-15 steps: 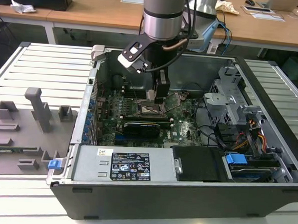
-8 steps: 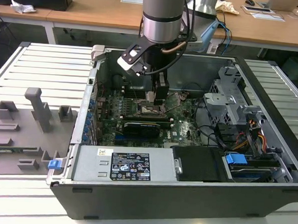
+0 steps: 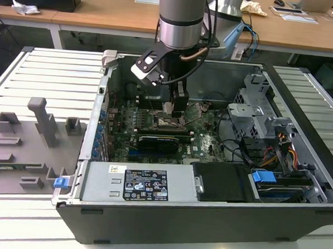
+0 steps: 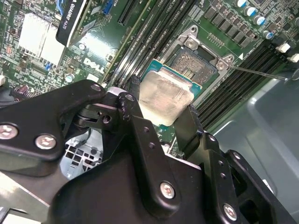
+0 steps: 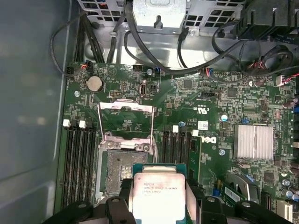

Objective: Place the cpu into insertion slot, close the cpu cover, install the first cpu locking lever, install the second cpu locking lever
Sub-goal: 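Place the cpu into insertion slot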

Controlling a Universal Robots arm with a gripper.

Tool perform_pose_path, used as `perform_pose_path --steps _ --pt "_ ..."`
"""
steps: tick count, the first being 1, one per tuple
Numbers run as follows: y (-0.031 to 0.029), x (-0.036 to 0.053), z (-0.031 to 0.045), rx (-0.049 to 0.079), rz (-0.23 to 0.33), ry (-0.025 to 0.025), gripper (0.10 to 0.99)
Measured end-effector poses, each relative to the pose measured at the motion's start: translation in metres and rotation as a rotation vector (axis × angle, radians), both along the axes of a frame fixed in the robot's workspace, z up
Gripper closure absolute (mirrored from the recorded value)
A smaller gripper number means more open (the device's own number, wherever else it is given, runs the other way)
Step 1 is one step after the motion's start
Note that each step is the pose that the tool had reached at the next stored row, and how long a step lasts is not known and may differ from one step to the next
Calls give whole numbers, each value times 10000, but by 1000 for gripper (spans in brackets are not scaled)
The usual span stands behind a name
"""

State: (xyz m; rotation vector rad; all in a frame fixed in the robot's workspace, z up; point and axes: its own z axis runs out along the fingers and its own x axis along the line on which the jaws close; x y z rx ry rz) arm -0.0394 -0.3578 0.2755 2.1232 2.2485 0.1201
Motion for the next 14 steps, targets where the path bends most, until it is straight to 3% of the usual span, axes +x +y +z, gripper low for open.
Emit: perform_pose_path --steps 2,7,11,14 --pt "10 -1 -33 -16 -3 2 549" --pt "113 0 -86 -17 -58 1 549" --pt "146 -1 -138 -17 -258 2 549" --pt "190 -1 -205 -16 -287 1 549"
